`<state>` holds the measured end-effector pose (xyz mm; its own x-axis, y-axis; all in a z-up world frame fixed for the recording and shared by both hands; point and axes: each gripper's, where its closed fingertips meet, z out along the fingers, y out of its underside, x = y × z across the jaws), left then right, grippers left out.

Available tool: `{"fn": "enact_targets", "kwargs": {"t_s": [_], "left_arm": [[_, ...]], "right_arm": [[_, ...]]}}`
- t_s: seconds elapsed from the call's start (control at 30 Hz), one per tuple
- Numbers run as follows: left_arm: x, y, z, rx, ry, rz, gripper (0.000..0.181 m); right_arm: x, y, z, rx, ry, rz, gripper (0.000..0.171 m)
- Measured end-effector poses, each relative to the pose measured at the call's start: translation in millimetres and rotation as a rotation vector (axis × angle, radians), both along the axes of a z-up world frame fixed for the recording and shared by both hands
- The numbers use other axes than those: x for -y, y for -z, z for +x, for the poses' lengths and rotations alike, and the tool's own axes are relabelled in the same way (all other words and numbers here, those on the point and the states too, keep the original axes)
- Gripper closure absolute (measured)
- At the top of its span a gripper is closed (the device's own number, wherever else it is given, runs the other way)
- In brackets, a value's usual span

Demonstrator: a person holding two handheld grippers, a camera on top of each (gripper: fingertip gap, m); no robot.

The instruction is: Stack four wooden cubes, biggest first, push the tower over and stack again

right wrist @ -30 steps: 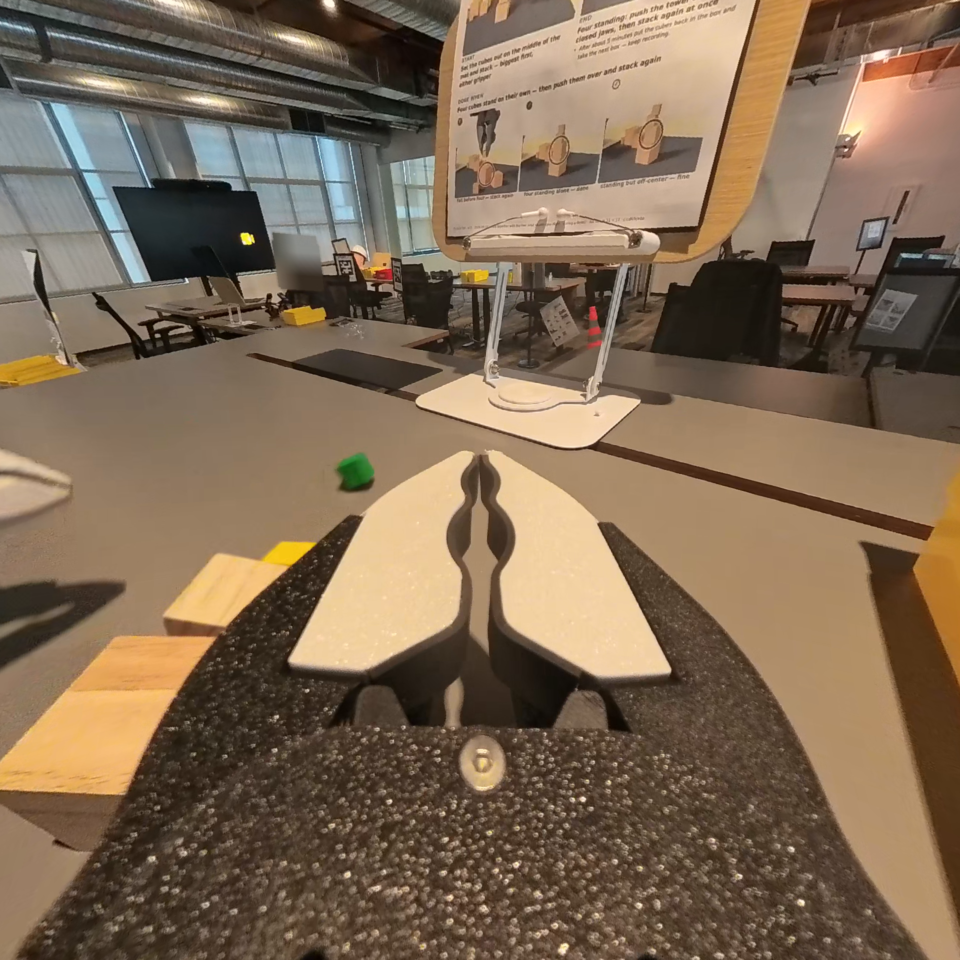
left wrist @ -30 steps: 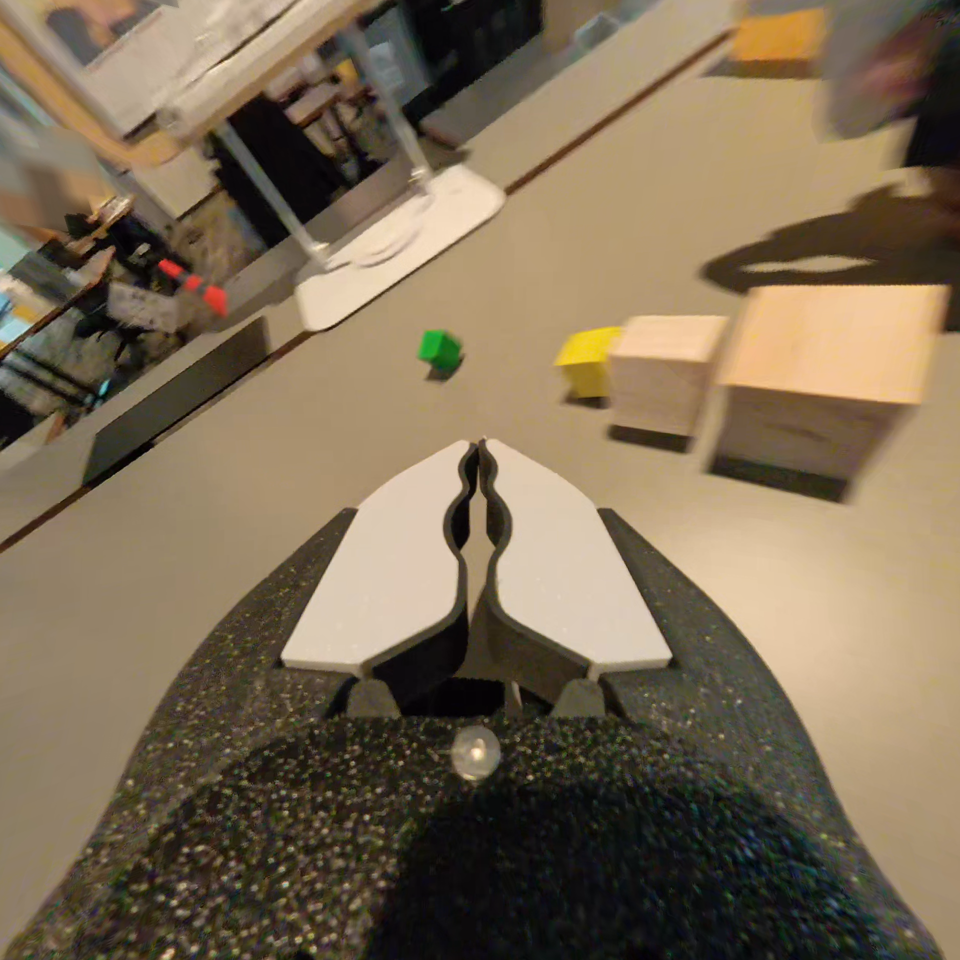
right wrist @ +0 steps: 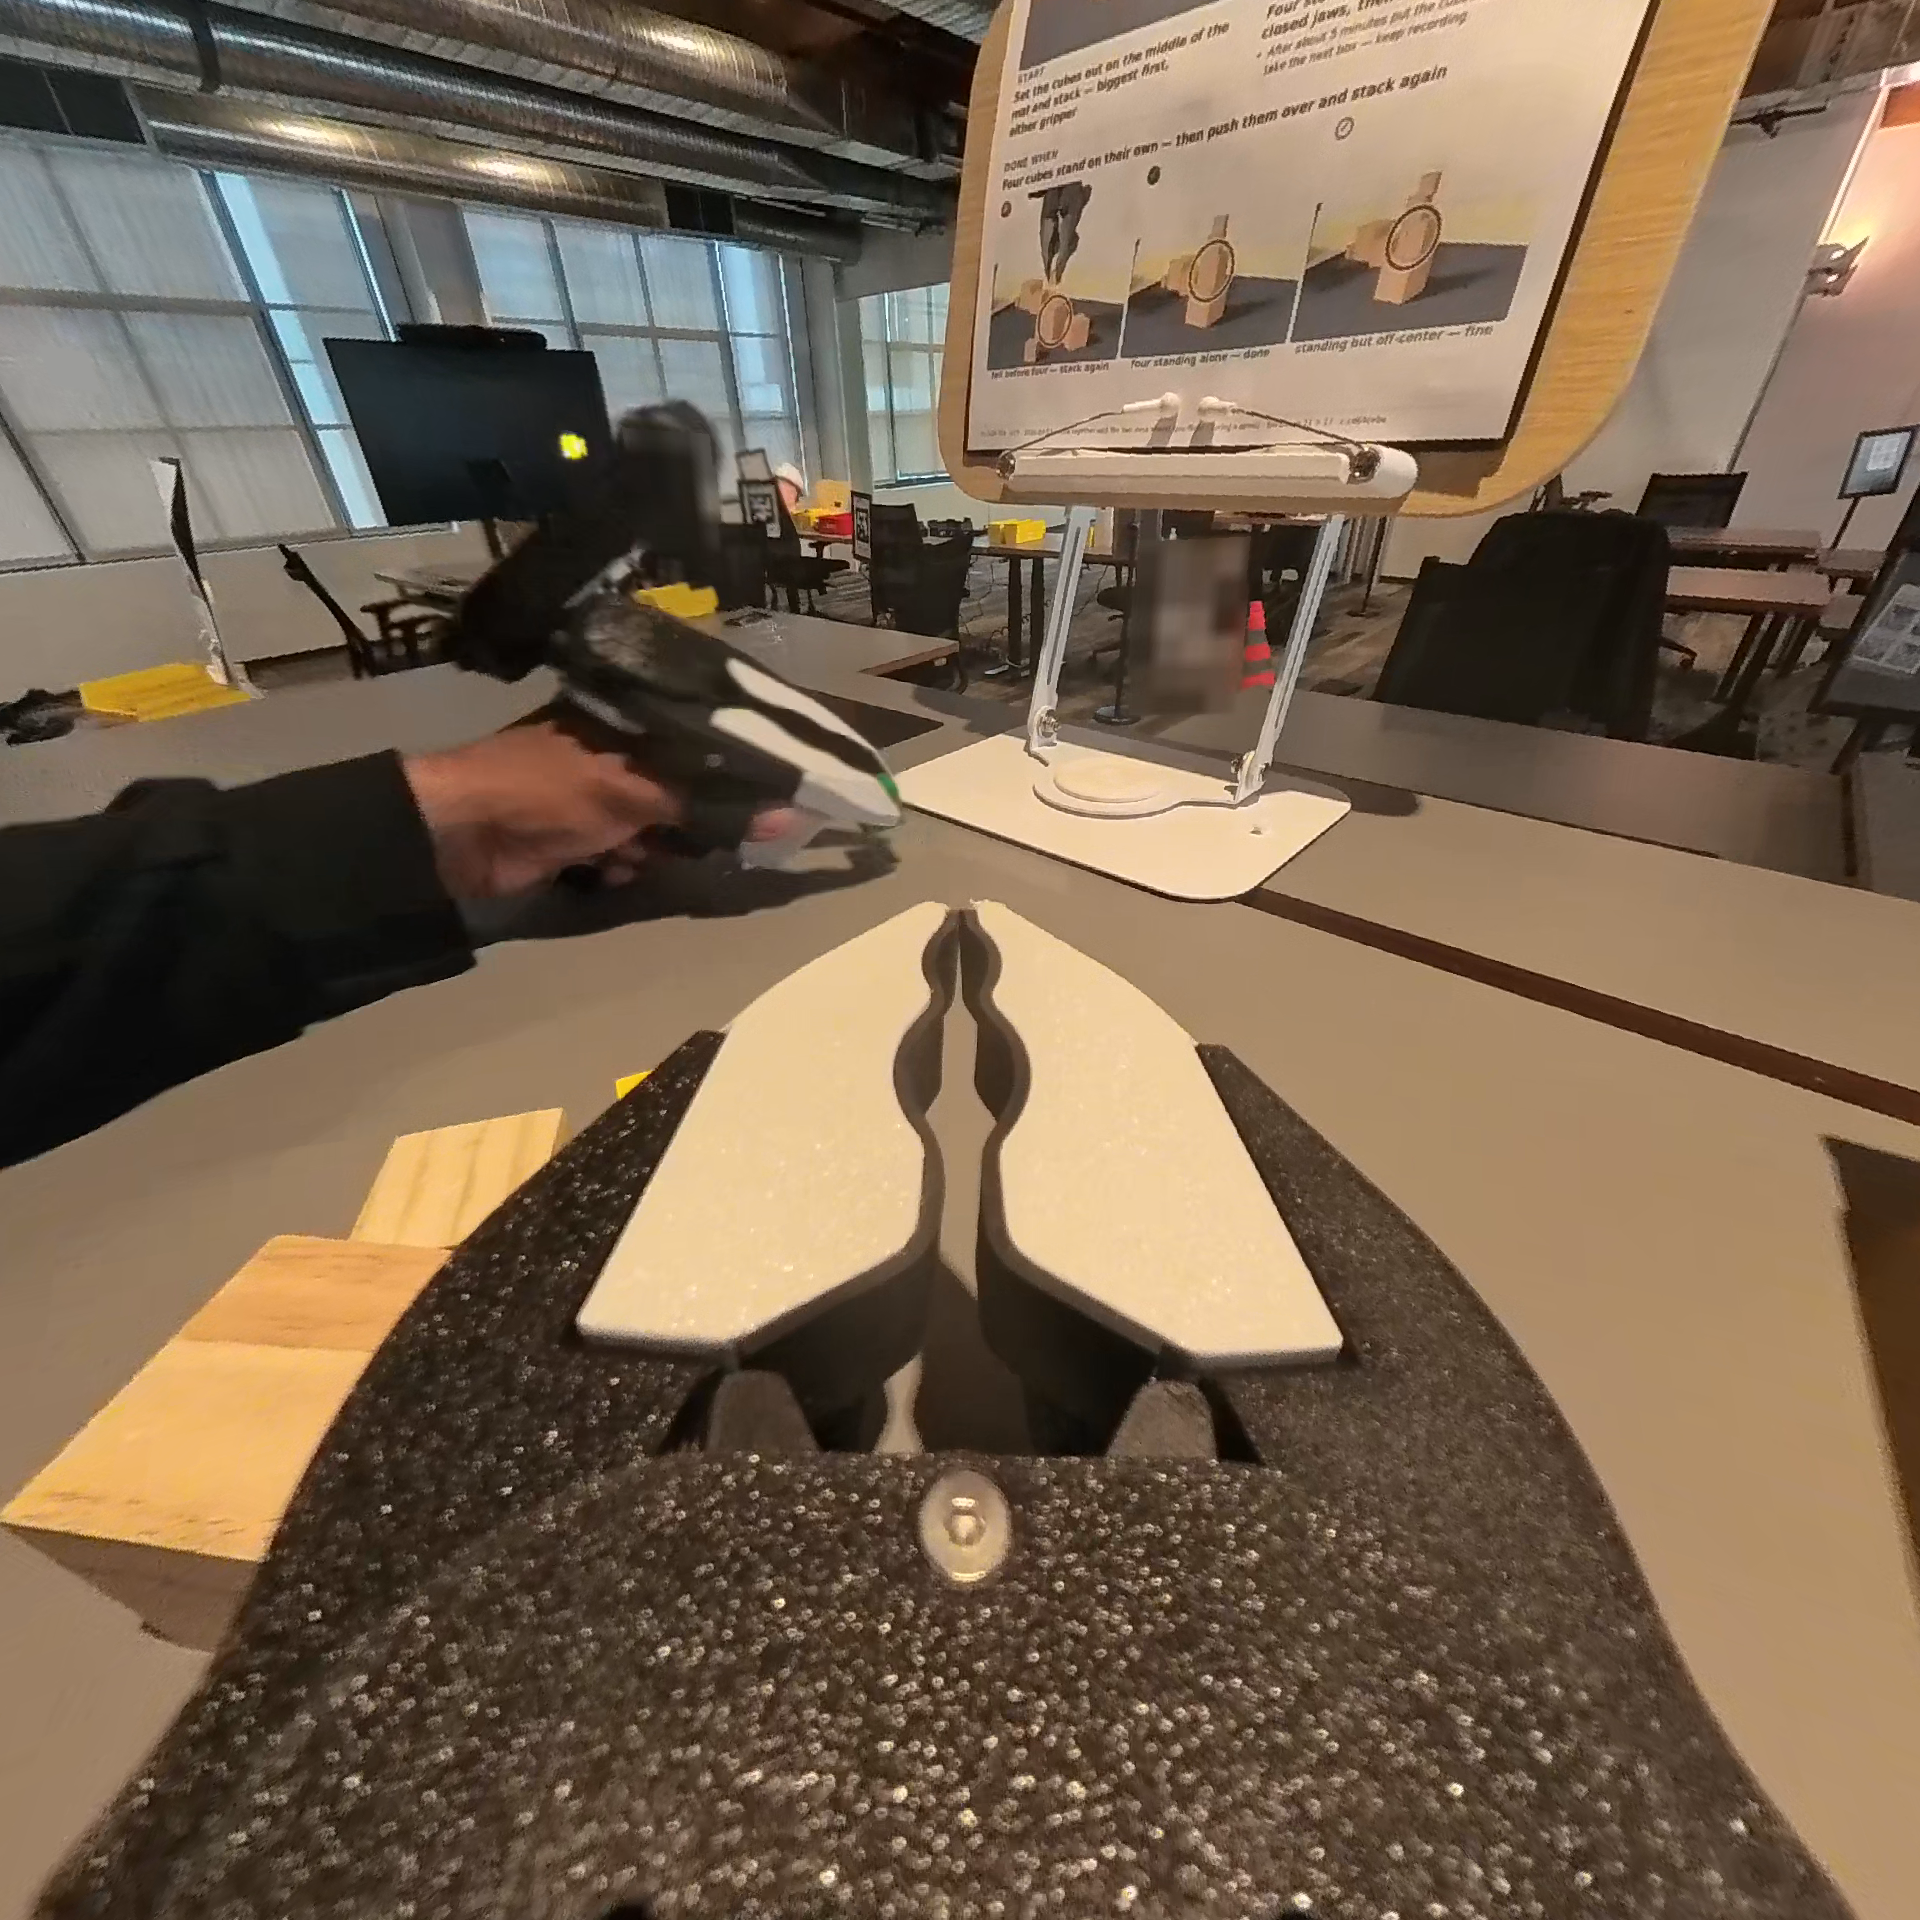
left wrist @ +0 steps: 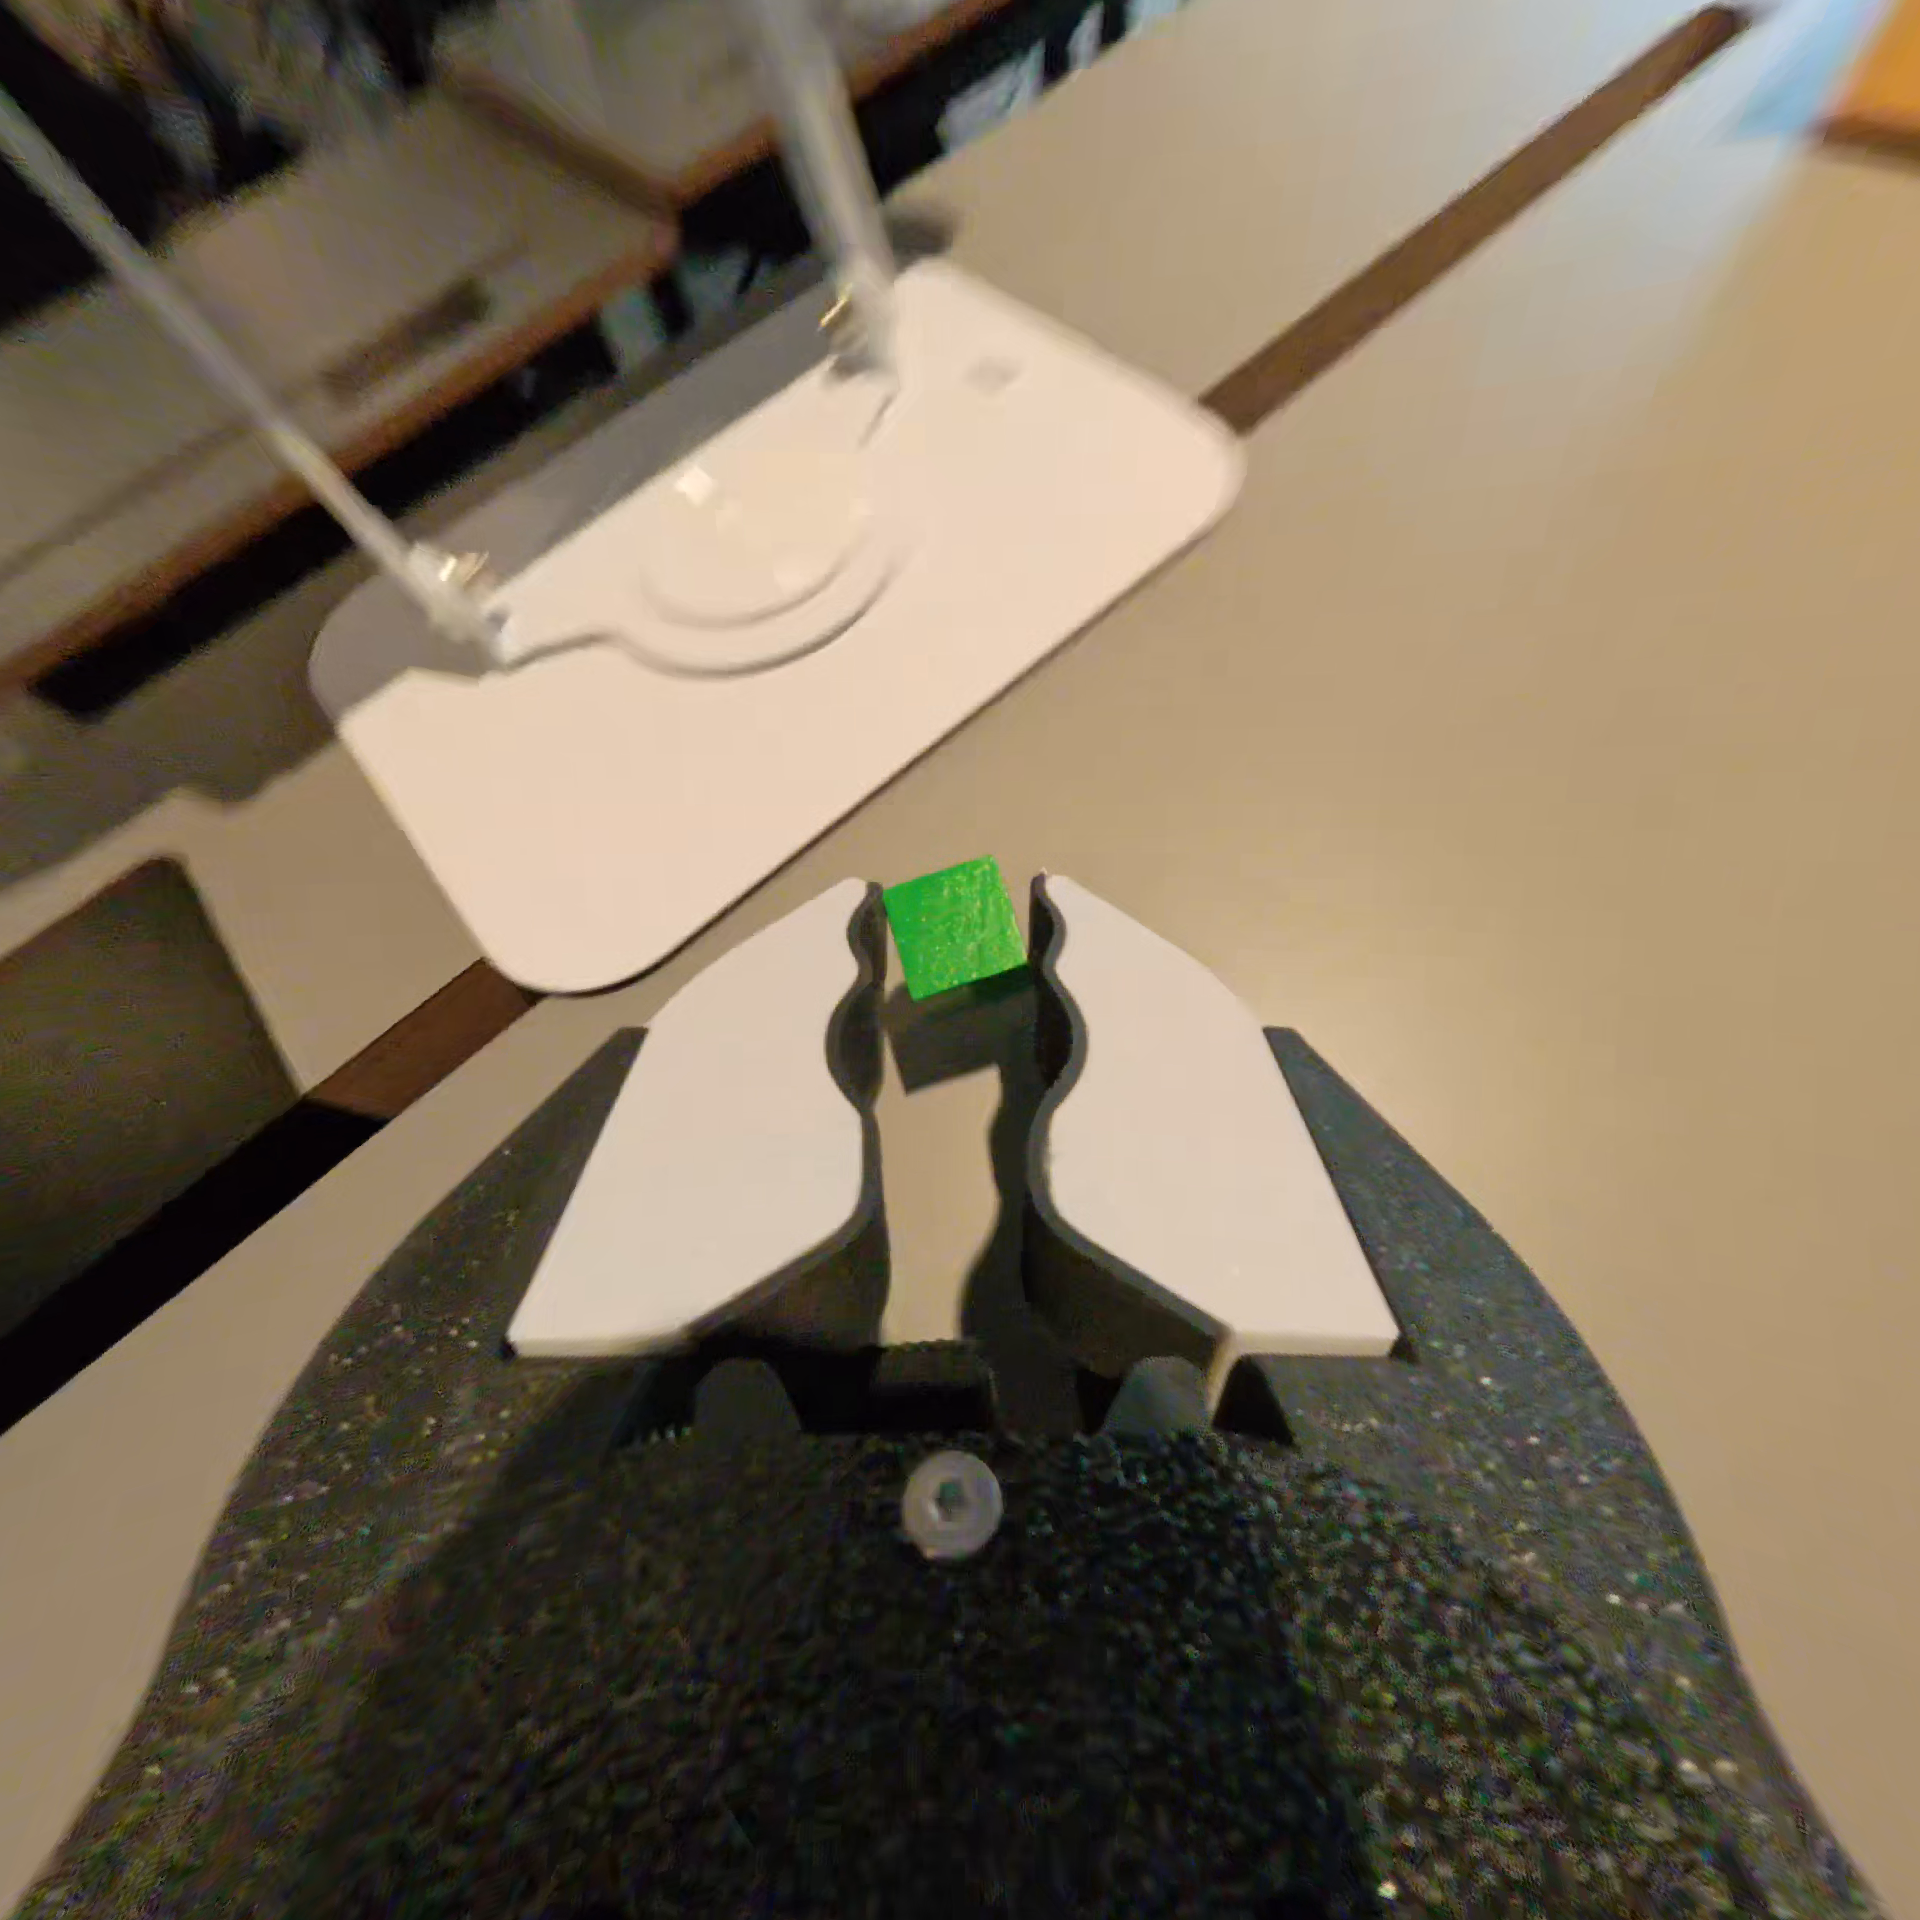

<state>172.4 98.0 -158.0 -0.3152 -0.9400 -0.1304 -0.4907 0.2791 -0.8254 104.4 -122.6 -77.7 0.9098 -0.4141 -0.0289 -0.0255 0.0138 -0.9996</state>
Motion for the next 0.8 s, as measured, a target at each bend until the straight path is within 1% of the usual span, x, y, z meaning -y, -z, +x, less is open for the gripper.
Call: {"fn": "enact_targets", "kwargs": {"t_s": [0.07, 0.1, 0.13, 0.17, 0.23, 0.3, 0.43, 0.63, 0.73, 0.8], "left_arm": [[40, -19, -31, 0.134, 0.168, -0.022, 0.156], [65, -29, -48, 0.178, 0.275, -0.087, 0.156], [88, -36, -67, 0.195, 0.380, -0.152, 0.156], [107, -38, -85, 0.192, 0.468, -0.177, 0.156], [134, -38, -113, 0.187, 0.633, -0.125, 0.156], [149, -39, -128, 0.154, 0.748, -0.062, 0.156], [161, -37, -135, 0.038, 0.905, 0.018, 0.156], [162, -17, -133, -0.103, 0.990, 0.127, 0.156], [160, -14, -132, -0.139, 1.028, 0.163, 0.156], [161, -16, -131, -0.156, 1.054, 0.153, 0.156]], "right_arm": [[1, 0, 0, 0.000, 0.001, 0.005, 0.171], [1, -1, 0, -0.002, 0.000, 0.007, 0.171], [1, -1, 0, -0.003, -0.001, 0.008, 0.171], [0, 0, 0, -0.007, -0.002, 0.004, 0.171], [-1, 2, 1, -0.014, -0.005, -0.008, 0.171], [-1, 2, 0, -0.012, -0.006, -0.009, 0.171], [-2, 4, 3, -0.040, -0.006, -0.017, 0.171], [-1, 3, 2, -0.037, -0.010, -0.004, 0.171], [-2, 3, 2, -0.033, -0.015, -0.009, 0.171], [-2, 3, 1, -0.036, -0.019, -0.009, 0.171]]}}
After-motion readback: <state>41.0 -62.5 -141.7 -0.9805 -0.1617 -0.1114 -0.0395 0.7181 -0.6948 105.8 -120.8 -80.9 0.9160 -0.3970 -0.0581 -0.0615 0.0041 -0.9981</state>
